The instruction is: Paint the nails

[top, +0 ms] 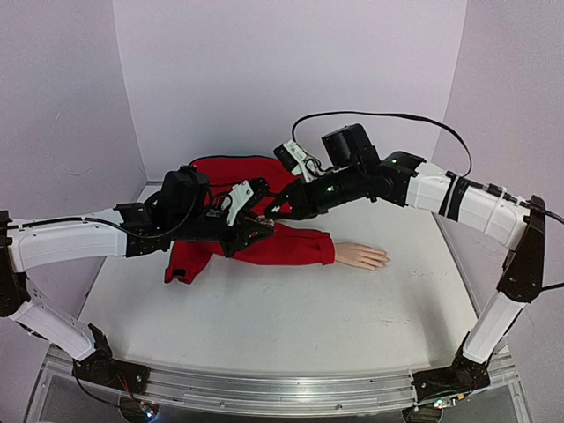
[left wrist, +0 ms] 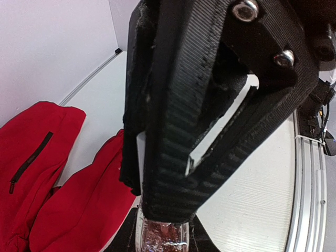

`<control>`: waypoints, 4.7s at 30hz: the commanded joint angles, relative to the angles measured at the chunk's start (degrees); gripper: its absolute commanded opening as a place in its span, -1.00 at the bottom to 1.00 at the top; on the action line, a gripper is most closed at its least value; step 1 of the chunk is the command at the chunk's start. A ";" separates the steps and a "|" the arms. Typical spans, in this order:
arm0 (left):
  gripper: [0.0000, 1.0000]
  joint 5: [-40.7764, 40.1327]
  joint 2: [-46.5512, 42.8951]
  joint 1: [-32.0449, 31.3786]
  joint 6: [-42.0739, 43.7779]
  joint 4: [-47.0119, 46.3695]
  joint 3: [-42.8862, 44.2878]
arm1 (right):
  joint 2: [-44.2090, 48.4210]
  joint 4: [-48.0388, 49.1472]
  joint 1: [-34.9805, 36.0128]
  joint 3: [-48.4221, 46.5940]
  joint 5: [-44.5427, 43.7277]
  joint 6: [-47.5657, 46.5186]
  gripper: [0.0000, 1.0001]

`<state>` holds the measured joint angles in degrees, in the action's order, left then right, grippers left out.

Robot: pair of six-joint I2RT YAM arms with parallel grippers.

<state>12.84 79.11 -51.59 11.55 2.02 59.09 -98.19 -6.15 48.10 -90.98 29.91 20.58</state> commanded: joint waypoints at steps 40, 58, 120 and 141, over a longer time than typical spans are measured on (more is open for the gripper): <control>-1.00 32.29 -1.03 5.88 -6.40 2.37 3.94 | 9.97 3.19 0.57 8.62 11.65 -18.22 -0.72; -1.00 33.49 -0.98 5.89 -5.81 2.72 3.57 | 7.13 7.82 0.24 7.23 12.87 -11.25 0.05; -1.00 33.35 0.52 5.35 -6.08 4.39 4.92 | 5.76 10.55 -1.34 6.71 16.67 -9.15 -0.41; -1.00 33.13 0.44 5.36 -5.95 4.66 5.14 | 4.85 10.55 -1.32 7.06 18.56 -9.33 -0.39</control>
<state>45.78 80.25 -46.09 4.64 7.62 62.13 -92.90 2.61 46.92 -82.37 46.17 11.42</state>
